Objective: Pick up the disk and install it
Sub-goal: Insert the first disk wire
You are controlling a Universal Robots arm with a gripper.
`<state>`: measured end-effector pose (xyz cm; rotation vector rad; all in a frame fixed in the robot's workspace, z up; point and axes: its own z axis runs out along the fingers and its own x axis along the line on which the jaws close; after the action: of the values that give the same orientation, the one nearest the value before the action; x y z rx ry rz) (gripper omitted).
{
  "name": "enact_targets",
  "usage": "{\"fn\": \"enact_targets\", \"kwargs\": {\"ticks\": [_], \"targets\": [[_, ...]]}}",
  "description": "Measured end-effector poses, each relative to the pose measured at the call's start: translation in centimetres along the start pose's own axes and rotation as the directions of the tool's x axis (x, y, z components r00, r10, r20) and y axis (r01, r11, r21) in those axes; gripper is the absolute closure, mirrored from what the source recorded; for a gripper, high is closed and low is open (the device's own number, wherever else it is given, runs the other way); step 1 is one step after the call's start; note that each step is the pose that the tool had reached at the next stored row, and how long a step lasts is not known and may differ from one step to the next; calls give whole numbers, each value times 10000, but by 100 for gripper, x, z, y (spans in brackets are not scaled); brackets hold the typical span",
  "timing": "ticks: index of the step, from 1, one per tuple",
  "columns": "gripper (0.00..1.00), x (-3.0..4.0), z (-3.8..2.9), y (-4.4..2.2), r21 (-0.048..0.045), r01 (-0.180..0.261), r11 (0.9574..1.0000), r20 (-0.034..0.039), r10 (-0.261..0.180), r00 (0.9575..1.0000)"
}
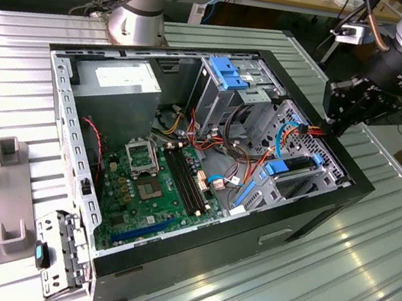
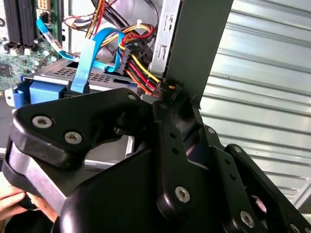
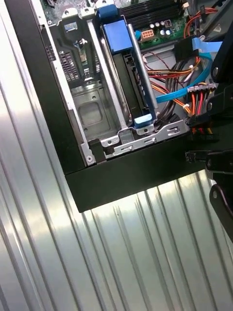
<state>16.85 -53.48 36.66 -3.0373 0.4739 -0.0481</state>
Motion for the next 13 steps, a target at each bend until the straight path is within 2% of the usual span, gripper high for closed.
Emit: {"fn": "enact_targets", "kwargs": {"ticks": [1, 3, 4, 8, 10, 11, 13], "targets": [[67, -6, 2, 1, 20, 22, 10000, -65, -22, 10000], [67, -65, 15, 21, 67, 35, 10000, -205, -34, 9998], [67, -78, 17, 26, 80, 38, 10000, -246, -36, 9997], [67, -82, 18, 15, 69, 26, 10000, -266, -24, 9996], [67, -80, 18, 10, -2, -187, 9998, -305, 186, 9994], [67, -80, 18, 10, -3, -188, 9998, -306, 188, 9994], [67, -94, 21, -31, -9, -194, 9998, -308, 193, 9993]]}}
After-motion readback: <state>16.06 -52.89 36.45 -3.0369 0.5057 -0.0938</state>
